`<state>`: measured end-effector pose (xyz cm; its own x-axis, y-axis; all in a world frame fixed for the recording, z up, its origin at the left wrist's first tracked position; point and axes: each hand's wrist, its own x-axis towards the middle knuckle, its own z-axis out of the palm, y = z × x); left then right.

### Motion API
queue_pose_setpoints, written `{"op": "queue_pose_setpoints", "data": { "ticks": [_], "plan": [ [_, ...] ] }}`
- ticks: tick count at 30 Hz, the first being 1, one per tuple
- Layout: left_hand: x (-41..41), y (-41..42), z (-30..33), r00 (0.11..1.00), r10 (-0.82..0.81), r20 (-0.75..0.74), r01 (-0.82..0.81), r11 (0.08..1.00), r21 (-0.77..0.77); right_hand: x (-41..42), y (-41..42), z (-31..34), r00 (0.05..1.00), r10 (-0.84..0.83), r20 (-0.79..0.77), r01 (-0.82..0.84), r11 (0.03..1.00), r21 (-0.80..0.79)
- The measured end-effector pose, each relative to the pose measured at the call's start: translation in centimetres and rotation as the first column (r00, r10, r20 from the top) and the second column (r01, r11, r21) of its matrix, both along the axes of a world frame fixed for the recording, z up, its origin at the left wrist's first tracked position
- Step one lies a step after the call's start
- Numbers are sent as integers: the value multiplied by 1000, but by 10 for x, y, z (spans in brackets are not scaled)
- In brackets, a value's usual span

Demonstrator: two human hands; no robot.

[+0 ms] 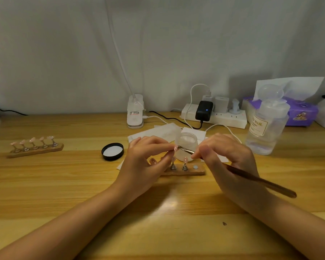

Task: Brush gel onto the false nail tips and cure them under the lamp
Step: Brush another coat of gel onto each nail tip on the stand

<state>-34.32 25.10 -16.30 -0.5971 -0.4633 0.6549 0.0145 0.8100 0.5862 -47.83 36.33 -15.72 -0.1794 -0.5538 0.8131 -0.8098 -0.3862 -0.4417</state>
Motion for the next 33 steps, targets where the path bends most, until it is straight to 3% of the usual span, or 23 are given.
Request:
{"op": "queue_pose_setpoints", "data": {
  "ticks": [8,13,18,24,30,33],
  "plan": [
    [1,-2,-3,1000,15,17,-14,1000,-20,1,-1,-8,1000,-22,-4,22,1000,-9],
    [1,-2,-4,1000,14,25,-13,999,-30,2,0,-8,997,-10,72,15,997,-74],
    [0,-2,-3,1000,8,19,-8,999,-41,3,-2,-8,996,-20,87,19,1000,11],
    [1,-2,-4,1000,10,13,-9,999,-52,3,2,-10,988,-20,154,27,999,-44],
    [0,-1,-3,1000,15,10,-15,999,-31,3,-2,-10,997,-34,67,33,999,17],
    [1,-2,-3,1000,16,10,-16,999,-33,2,0,-11,994,-35,107,38,999,-28]
  ]
}}
